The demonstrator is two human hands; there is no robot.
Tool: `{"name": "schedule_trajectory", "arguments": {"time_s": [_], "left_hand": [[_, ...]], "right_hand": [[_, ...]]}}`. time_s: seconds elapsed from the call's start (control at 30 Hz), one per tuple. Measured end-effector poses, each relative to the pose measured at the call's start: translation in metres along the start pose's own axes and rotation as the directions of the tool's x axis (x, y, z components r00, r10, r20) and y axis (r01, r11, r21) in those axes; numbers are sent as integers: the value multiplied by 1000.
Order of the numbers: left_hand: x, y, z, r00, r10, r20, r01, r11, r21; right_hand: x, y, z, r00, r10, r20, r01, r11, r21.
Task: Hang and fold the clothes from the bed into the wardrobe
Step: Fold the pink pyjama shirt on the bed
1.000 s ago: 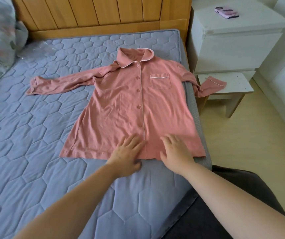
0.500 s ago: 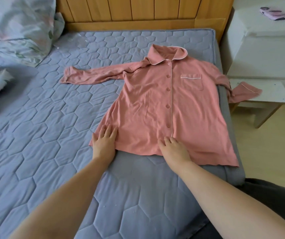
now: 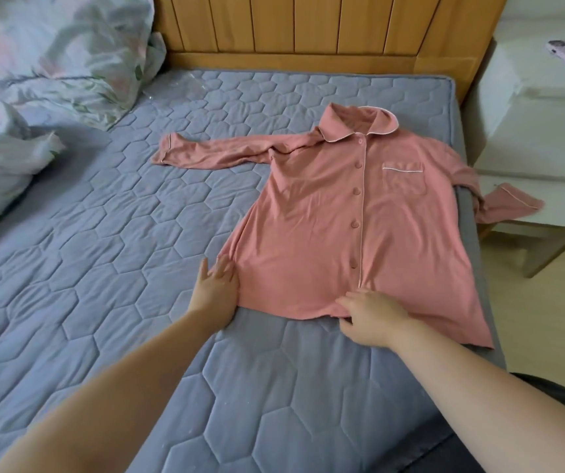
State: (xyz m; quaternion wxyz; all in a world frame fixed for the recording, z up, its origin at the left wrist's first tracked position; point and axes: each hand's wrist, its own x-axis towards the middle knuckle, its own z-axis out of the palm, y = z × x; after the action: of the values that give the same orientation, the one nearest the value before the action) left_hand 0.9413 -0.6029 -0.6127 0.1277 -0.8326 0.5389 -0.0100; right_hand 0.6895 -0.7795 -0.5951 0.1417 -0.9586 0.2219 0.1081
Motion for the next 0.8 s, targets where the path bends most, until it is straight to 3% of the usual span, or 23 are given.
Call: {"name": "schedule_trajectory", "arguments": {"time_s": [0.13,0.23,0.37,0.43,0.47,0.53,0.63,0.7,0.8], "left_hand": [[15,49,-23,965,263,-11,-261,947,-186],[31,102,-49,872,473,127,-382,819,-428],[57,153,-78,876,405,263,-29,588,-808],[75,175,-88,909,318,268,116,426,-897],[85,186,-91,941,243,235,120,412,-903],[109,208,-94,993,77,94,34,567,-823],[150,242,-93,996,54,-66,-85,661,-746],[183,264,-89,996,71,-61,-93,717,-690],[238,286,-81,1000,-23,-13,10,793,-609]], "right_hand": [[-10,21,-2,984,108,-139,-82,980,181],[-17,44,-5,954,251,-163,-195,935,298],[-45,83,-3,917,397,-34,-374,888,268],[-57,99,-5,874,459,-160,-423,881,212],[-59,108,-8,844,465,-269,-421,883,207],[-56,129,-14,809,417,-415,-366,909,201],[-37,170,-21,884,339,-320,-337,939,64],[-20,199,-24,906,343,-248,-345,938,38],[16,244,-28,927,292,-236,-290,956,45]]}}
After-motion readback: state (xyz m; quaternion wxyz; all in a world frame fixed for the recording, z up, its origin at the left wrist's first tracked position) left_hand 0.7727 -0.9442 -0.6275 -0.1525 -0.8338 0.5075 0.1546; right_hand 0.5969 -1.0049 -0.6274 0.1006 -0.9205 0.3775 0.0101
